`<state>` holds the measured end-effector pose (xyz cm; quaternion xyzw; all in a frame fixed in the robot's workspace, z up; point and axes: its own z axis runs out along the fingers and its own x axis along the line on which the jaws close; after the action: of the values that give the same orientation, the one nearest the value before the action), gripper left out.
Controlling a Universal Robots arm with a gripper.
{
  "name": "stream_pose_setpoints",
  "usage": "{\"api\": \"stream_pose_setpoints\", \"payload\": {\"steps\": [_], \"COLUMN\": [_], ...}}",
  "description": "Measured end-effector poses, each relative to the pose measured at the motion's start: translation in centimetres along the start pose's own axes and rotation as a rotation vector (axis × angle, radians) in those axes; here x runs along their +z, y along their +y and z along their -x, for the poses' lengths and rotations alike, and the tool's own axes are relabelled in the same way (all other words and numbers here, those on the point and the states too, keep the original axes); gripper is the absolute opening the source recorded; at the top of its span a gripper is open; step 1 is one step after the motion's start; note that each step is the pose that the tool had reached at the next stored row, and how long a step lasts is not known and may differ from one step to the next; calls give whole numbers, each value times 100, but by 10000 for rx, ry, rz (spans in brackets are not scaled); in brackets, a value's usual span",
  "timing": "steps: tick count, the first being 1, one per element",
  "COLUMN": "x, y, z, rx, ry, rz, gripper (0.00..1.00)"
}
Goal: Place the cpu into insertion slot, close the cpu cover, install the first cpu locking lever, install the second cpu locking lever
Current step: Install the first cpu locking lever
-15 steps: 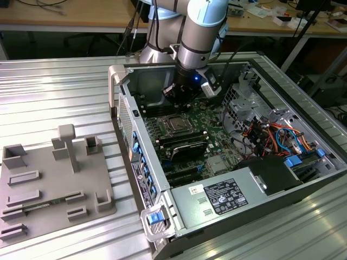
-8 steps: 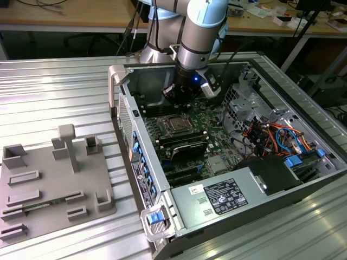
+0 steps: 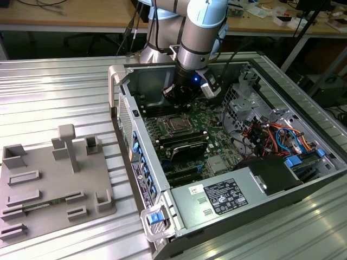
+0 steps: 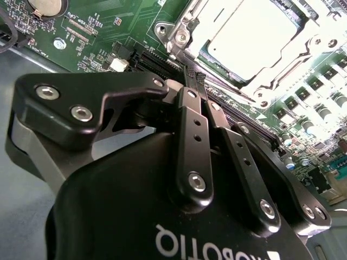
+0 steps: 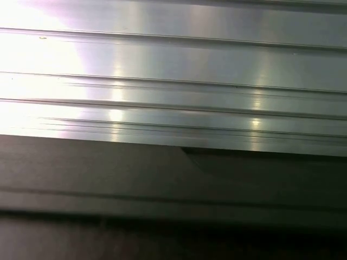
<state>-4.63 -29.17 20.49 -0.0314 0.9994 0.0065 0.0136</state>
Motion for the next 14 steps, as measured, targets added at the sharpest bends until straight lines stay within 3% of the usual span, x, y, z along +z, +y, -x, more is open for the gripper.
{"api": "stream_pose_setpoints", "payload": {"steps": [14], "x": [-20], "y": [-1], "z": [0], "rx": [1], "ry": [0], "rz": [0], "gripper": [11]}}
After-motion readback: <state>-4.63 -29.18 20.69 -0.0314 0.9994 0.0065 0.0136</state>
